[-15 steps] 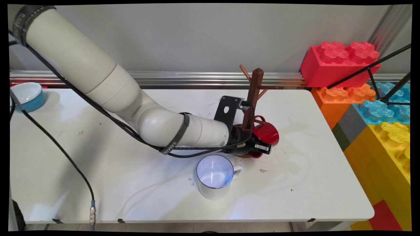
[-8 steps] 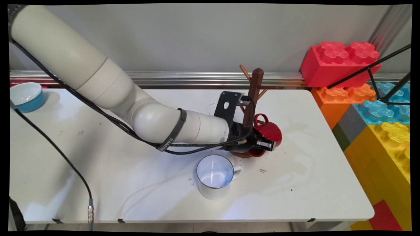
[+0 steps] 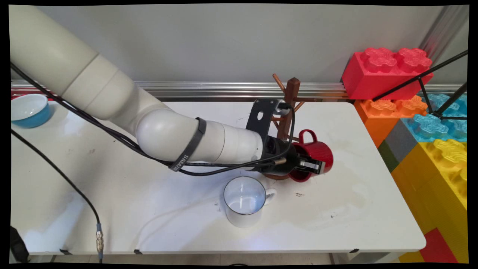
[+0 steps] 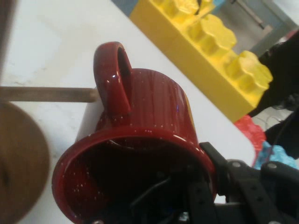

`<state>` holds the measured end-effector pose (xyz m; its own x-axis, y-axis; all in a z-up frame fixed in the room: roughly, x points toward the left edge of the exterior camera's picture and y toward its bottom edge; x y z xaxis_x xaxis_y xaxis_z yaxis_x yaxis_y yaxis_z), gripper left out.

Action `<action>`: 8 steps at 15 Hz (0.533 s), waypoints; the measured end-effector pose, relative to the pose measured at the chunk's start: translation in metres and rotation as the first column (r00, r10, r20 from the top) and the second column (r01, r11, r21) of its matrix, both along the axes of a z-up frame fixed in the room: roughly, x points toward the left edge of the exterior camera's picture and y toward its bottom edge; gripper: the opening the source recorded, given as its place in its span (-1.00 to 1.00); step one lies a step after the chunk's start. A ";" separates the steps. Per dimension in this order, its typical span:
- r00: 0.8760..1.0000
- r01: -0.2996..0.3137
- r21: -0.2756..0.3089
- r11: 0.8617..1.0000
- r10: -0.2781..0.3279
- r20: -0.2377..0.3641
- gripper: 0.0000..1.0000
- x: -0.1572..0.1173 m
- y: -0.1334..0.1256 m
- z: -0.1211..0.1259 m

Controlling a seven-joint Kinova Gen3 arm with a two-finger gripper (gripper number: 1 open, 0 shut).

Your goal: Place the picked object on the table

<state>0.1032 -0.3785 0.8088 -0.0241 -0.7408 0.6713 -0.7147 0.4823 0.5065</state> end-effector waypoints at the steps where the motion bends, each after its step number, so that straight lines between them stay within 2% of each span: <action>1: 1.000 0.008 0.000 1.000 -0.008 -0.008 -1.00 -0.002 0.003 0.005; 8: 0.998 0.054 0.004 0.999 -0.054 -0.023 -1.00 -0.002 0.019 0.033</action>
<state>0.1010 -0.3596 0.8420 -0.0491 -0.7419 0.6687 -0.6761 0.5175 0.5245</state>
